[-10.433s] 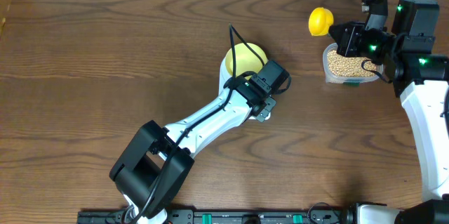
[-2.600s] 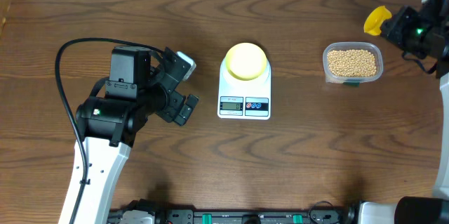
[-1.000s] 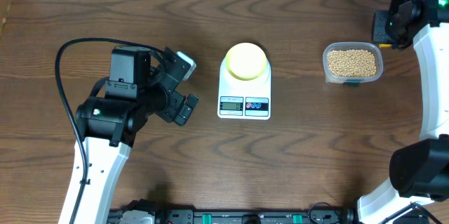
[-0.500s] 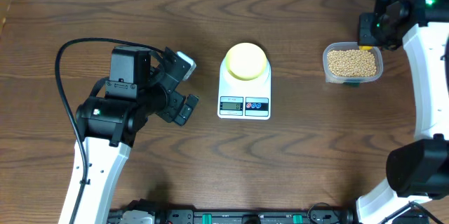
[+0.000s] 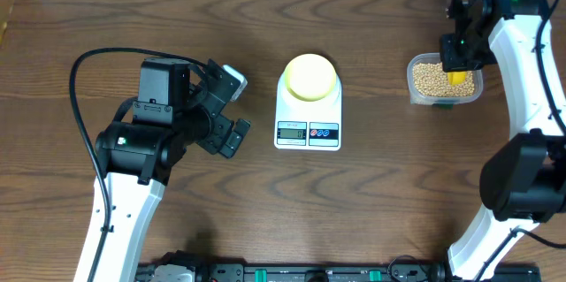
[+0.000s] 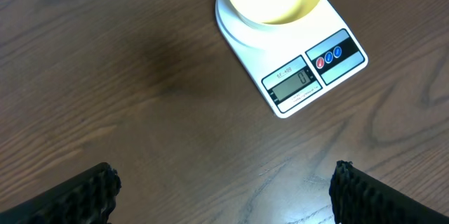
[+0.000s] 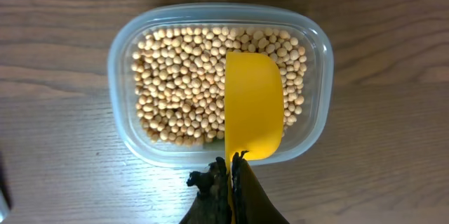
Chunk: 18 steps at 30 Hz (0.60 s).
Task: Scoop item into bowl and weigh 50g on scale
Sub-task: 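Lower the scoop into the soybeans with the right gripper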
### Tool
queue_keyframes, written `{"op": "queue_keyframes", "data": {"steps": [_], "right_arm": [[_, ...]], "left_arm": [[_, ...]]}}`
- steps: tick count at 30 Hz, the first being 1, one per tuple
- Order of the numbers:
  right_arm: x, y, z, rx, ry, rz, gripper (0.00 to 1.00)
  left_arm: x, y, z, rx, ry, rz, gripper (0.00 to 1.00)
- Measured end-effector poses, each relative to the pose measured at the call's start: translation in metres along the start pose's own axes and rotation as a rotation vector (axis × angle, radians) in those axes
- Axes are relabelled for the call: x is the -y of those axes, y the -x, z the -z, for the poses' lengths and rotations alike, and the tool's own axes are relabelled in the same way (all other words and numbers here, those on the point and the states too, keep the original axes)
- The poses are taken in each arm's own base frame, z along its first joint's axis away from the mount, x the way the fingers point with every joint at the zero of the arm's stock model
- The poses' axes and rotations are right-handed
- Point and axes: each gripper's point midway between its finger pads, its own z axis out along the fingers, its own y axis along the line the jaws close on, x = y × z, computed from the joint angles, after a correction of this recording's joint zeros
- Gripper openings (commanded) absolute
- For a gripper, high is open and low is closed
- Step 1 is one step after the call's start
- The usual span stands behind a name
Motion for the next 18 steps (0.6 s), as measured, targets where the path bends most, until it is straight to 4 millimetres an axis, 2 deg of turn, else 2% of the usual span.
{"op": "queue_keyframes", "data": {"steps": [3,18], "right_arm": [[0.005,0.002,-0.006,-0.004,-0.030,-0.008,0.01],[0.023,-0.001,-0.009,-0.020,-0.086,-0.043,0.01]], "left_arm": [[0.000,0.000,0.000,0.000,0.000,0.000,0.98],[0.000,0.000,0.000,0.000,0.000,0.000,0.98]]}}
